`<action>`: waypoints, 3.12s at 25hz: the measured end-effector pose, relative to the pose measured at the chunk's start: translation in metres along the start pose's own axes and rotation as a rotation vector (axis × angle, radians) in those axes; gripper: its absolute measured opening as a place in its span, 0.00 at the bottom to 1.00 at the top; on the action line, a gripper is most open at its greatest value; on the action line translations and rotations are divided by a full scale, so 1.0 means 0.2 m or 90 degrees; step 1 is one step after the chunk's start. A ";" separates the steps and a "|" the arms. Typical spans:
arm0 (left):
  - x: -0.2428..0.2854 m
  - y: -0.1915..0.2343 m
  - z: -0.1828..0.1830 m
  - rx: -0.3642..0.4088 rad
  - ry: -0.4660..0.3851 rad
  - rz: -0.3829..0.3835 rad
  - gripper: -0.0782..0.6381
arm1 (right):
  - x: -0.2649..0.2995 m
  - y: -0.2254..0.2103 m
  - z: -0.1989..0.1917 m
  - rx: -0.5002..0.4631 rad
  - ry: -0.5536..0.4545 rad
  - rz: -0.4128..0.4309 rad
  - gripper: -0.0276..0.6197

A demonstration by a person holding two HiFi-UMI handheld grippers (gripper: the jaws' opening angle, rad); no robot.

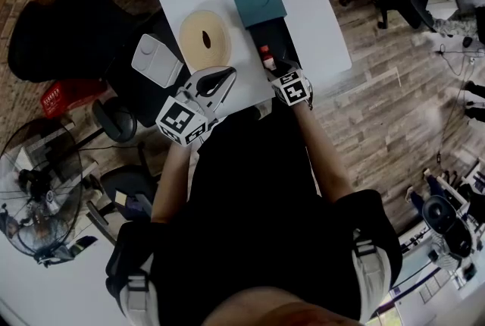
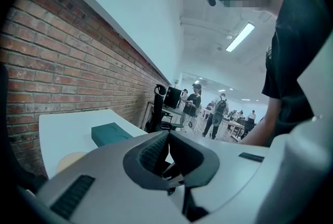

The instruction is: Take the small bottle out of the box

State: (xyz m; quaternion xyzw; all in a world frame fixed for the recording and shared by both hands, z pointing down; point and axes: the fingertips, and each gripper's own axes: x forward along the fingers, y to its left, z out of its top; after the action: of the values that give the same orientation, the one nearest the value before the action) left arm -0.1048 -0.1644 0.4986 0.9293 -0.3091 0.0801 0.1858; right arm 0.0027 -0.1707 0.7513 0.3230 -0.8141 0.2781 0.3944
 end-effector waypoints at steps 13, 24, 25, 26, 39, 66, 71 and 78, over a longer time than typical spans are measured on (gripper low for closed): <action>0.02 0.00 0.00 -0.001 0.000 -0.004 0.14 | 0.04 -0.04 0.00 0.135 0.050 0.025 0.32; 0.01 0.03 0.02 -0.006 -0.011 0.000 0.14 | 0.09 -0.05 -0.01 0.160 0.174 0.108 0.36; 0.01 0.03 0.02 -0.006 -0.011 0.002 0.14 | 0.10 -0.05 -0.01 0.164 0.188 0.116 0.36; 0.01 0.03 0.03 -0.006 -0.012 0.003 0.14 | 0.10 -0.05 -0.01 0.169 0.202 0.125 0.36; -0.02 0.06 0.05 -0.015 -0.032 0.031 0.14 | 0.12 -0.04 -0.01 0.113 0.281 0.142 0.38; -0.08 0.03 0.04 -0.021 -0.044 0.046 0.14 | 0.10 -0.01 0.01 0.171 0.256 0.238 0.33; -0.06 0.01 0.05 -0.015 -0.041 0.034 0.14 | 0.07 -0.04 0.03 0.223 0.223 0.251 0.33; -0.05 0.01 0.05 -0.012 -0.038 0.027 0.14 | -0.01 -0.04 0.08 0.270 0.145 0.274 0.33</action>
State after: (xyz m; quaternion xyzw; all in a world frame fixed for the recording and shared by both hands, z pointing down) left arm -0.1140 -0.1647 0.4882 0.9226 -0.3350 0.0536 0.1835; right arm 0.0022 -0.1869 0.7419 0.1851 -0.7385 0.5527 0.3390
